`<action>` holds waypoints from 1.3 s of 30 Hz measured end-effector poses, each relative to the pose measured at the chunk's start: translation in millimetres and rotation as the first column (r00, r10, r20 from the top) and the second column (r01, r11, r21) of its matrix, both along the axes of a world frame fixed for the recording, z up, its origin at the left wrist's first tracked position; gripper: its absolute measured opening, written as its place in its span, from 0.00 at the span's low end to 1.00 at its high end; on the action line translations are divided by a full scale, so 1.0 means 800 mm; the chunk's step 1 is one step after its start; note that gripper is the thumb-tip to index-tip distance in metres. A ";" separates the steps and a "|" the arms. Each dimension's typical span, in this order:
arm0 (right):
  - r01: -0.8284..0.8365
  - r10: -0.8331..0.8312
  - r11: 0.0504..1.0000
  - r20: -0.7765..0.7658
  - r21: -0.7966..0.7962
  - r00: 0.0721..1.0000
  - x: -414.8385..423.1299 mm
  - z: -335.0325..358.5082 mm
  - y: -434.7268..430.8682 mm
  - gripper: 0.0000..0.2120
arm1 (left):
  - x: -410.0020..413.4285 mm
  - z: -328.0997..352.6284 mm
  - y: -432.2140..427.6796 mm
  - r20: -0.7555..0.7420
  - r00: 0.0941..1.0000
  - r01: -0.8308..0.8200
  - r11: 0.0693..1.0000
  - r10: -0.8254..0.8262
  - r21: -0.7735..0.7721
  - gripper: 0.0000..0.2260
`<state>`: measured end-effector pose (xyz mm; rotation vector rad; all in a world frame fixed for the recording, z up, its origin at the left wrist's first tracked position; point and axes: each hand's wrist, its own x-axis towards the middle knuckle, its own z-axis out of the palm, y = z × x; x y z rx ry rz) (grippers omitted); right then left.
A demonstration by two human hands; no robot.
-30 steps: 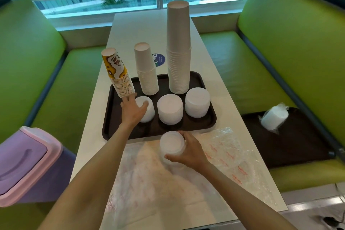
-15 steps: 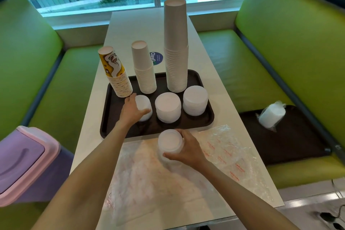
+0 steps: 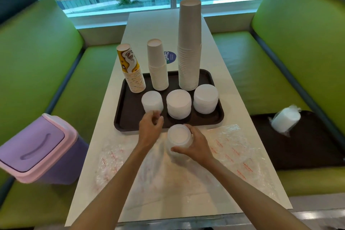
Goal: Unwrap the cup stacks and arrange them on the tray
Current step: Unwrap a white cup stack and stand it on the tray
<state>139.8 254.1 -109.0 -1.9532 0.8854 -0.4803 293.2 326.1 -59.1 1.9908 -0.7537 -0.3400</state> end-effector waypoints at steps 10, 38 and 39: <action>0.048 -0.053 0.974 -0.018 -0.220 0.998 -0.006 -0.008 0.010 0.49 | -0.052 -0.025 0.024 -0.111 0.989 0.109 0.984 -0.094 0.138 0.27; 0.024 -0.027 0.997 -0.041 -0.075 0.999 -0.001 -0.015 0.009 0.41 | -0.052 -0.020 0.020 -0.132 0.984 0.162 0.906 -0.119 0.392 0.31; 0.020 -0.024 0.996 -0.052 -0.084 0.998 -0.001 -0.015 0.009 0.41 | -0.048 -0.019 0.018 -0.090 0.987 0.162 0.896 -0.136 0.414 0.32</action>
